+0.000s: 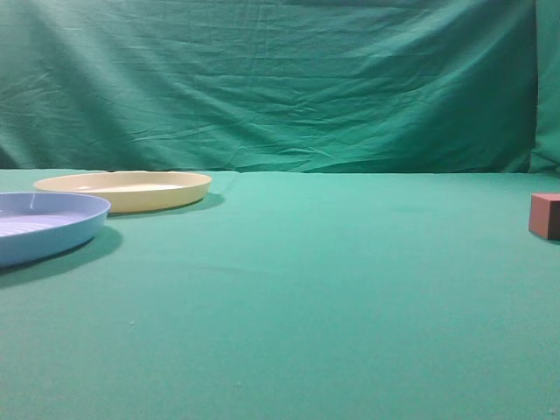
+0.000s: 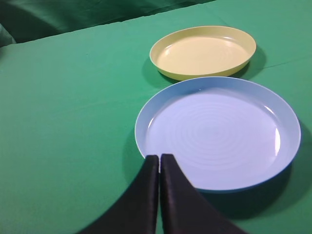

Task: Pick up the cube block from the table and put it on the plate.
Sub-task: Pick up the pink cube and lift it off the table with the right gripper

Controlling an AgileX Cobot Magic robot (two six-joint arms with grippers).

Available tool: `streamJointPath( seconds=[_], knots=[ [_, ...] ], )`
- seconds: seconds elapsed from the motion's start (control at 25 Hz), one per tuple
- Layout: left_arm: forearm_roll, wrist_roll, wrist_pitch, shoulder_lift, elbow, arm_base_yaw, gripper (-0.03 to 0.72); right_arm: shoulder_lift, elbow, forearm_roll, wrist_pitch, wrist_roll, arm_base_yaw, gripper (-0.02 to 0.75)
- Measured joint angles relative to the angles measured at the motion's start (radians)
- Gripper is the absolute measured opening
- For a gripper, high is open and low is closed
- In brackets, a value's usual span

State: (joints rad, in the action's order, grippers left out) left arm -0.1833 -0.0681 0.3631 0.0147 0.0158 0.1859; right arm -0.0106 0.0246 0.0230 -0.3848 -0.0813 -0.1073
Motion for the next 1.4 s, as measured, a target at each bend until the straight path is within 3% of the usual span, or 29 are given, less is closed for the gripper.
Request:
streamJointPath(
  seconds=[0.8, 1.12, 1.4],
  knots=[
    [0.000, 0.000, 0.000, 0.000, 0.000, 0.000, 0.000, 0.000, 0.002, -0.002, 0.018, 0.001, 0.000, 0.000],
    [0.000, 0.000, 0.000, 0.000, 0.000, 0.000, 0.000, 0.000, 0.002, 0.135, 0.380, 0.034, 0.000, 0.000],
    [0.000, 0.000, 0.000, 0.000, 0.000, 0.000, 0.000, 0.251, -0.205, 0.145, 0.148, 0.048, 0.000, 0.000]
  ],
)
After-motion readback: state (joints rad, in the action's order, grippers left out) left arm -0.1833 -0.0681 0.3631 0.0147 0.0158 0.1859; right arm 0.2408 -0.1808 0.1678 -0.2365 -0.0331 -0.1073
